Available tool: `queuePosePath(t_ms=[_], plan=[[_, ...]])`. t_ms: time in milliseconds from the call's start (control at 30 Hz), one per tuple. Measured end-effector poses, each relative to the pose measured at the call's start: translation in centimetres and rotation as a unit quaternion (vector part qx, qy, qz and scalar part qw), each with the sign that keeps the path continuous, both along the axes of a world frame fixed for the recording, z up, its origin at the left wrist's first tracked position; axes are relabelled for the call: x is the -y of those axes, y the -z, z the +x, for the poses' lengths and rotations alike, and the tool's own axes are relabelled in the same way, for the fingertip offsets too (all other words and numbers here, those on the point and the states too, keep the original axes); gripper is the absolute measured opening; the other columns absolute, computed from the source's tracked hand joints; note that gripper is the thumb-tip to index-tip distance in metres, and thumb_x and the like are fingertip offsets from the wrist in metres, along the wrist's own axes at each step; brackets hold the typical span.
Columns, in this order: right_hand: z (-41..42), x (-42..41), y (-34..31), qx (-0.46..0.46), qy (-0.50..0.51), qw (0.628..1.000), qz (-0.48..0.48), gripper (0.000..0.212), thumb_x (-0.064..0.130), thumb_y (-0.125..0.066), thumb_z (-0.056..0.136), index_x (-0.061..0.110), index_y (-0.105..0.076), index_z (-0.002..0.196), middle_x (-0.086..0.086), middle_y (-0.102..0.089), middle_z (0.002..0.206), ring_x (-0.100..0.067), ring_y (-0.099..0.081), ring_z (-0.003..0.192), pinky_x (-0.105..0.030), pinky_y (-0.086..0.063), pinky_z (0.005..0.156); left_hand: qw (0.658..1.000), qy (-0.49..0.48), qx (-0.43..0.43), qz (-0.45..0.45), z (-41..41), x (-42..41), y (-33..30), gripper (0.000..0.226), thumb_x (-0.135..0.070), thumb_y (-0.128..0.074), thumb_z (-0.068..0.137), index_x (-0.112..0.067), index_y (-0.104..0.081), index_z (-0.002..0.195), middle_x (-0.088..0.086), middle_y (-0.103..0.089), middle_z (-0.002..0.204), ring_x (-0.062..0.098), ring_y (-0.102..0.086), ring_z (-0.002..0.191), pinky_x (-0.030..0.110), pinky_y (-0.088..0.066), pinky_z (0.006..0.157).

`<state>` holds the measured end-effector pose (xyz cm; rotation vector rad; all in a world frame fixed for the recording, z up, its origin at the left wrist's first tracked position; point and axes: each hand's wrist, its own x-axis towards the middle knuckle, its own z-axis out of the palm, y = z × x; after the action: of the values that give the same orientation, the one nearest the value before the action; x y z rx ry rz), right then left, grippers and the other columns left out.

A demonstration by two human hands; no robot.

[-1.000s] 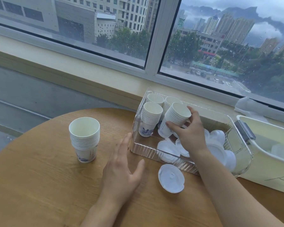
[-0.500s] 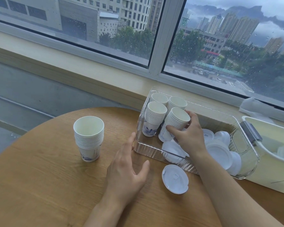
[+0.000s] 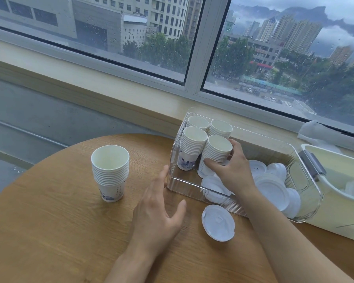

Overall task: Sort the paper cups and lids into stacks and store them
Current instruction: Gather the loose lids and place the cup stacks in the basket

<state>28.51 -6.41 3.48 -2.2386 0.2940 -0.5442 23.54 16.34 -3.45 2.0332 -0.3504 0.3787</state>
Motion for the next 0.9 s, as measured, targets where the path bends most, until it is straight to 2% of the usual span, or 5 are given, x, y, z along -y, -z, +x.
queuePosePath(t_ms=[200, 467, 633, 733, 900], plan=[[-0.7, 0.3, 0.0, -0.019, -0.010, 1.000, 0.002, 0.094, 0.031, -0.092, 0.079, 0.022, -0.037, 0.154, 0.001, -0.058, 0.146, -0.011, -0.055, 0.119, -0.024, -0.043, 0.093, 1.000, 0.000, 0.004, 0.007, -0.1, 0.2, 0.0, 0.088, -0.048, -0.068, 0.083, -0.036, -0.029, 0.161, -0.016, -0.058, 0.142, 0.005, -0.058, 0.124, 0.035, -0.056, 0.098], [-3.4, 0.2, -0.2, 0.001, -0.002, 1.000, -0.025, 0.087, 0.037, -0.090, 0.081, 0.023, -0.039, 0.150, 0.003, -0.058, 0.142, -0.013, -0.057, 0.121, -0.044, -0.053, 0.103, 0.999, -0.014, 0.042, 0.014, -0.7, -0.7, -0.6, 0.082, -0.039, -0.067, 0.086, -0.029, -0.033, 0.160, -0.017, -0.059, 0.138, 0.002, -0.060, 0.117, 0.034, -0.057, 0.092], [-7.4, -1.4, 0.1, 0.104, -0.033, 0.992, -0.064, 0.071, 0.024, -0.086, 0.084, 0.025, -0.048, 0.145, 0.010, -0.060, 0.137, -0.006, -0.058, 0.122, -0.014, -0.043, 0.098, 0.991, -0.062, 0.113, -0.025, -1.8, -2.4, -1.3, 0.065, -0.027, -0.068, 0.087, -0.018, -0.048, 0.149, -0.009, -0.062, 0.119, 0.009, -0.059, 0.100, 0.030, -0.049, 0.088], [-10.3, -2.0, 1.8, 0.130, -0.070, 0.986, -0.079, 0.059, 0.016, -0.083, 0.087, 0.026, -0.055, 0.139, 0.015, -0.061, 0.132, -0.006, -0.058, 0.122, -0.005, -0.038, 0.097, 0.977, -0.118, 0.173, -0.024, -2.1, -3.5, -2.2, 0.058, -0.022, -0.068, 0.088, -0.012, -0.053, 0.143, 0.001, -0.061, 0.122, 0.019, -0.059, 0.108, 0.036, -0.048, 0.096], [-13.4, -1.7, 4.9, 0.127, -0.123, 0.977, -0.115, 0.053, 0.021, -0.073, 0.089, 0.038, -0.055, 0.136, 0.024, -0.058, 0.136, -0.004, -0.057, 0.127, -0.016, -0.041, 0.105, 0.950, -0.257, 0.174, -0.026, -0.9, -5.6, -2.5, 0.085, -0.025, -0.076, 0.083, 0.000, -0.036, 0.153, 0.023, -0.042, 0.148, 0.047, -0.044, 0.134, 0.057, -0.036, 0.114]])
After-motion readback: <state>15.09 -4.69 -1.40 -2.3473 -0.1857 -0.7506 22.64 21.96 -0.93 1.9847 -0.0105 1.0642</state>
